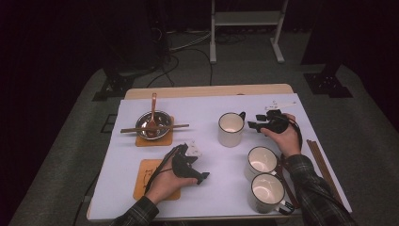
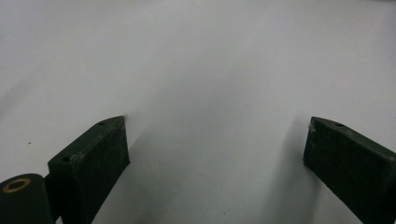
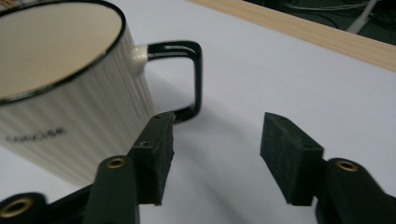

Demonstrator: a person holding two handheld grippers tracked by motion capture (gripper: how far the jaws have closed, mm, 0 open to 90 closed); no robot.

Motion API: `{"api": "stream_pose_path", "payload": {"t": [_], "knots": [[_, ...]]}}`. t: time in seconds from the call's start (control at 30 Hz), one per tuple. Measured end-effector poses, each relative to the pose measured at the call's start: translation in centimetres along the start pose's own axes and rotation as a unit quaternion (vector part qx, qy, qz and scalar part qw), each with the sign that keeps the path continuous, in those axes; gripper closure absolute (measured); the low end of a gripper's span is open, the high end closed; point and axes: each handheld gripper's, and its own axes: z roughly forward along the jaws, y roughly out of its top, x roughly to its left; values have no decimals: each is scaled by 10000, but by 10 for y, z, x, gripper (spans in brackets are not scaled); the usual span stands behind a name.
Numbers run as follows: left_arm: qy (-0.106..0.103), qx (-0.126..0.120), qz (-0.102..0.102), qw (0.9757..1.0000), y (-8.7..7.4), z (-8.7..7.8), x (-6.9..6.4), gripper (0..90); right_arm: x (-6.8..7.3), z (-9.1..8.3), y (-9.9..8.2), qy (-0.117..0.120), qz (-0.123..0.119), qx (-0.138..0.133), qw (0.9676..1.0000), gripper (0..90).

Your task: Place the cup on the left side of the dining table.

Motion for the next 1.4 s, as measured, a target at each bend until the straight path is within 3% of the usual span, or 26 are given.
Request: {"api": "stream_pose_path", "payload": {"t": [0.33,0.53,0.83,1.17,1.4], "knots": [[1,4,2,10000,0,0,0,52,-15,-21,-22,-413,258,207,9986,245],[9,5,13,10000,0,0,0,50,-29,-25,-34,-699,478,364,9957,221],[26,15,-11,10000,0,0,0,49,-41,-21,-48,-1017,594,570,9914,192],[96,56,-87,9999,4,-2,-1,60,-43,-17,-55,-1062,559,637,9907,165],[106,-170,-150,9997,12,-8,3,60,-41,-16,-55,-1097,484,655,9906,159]]}}
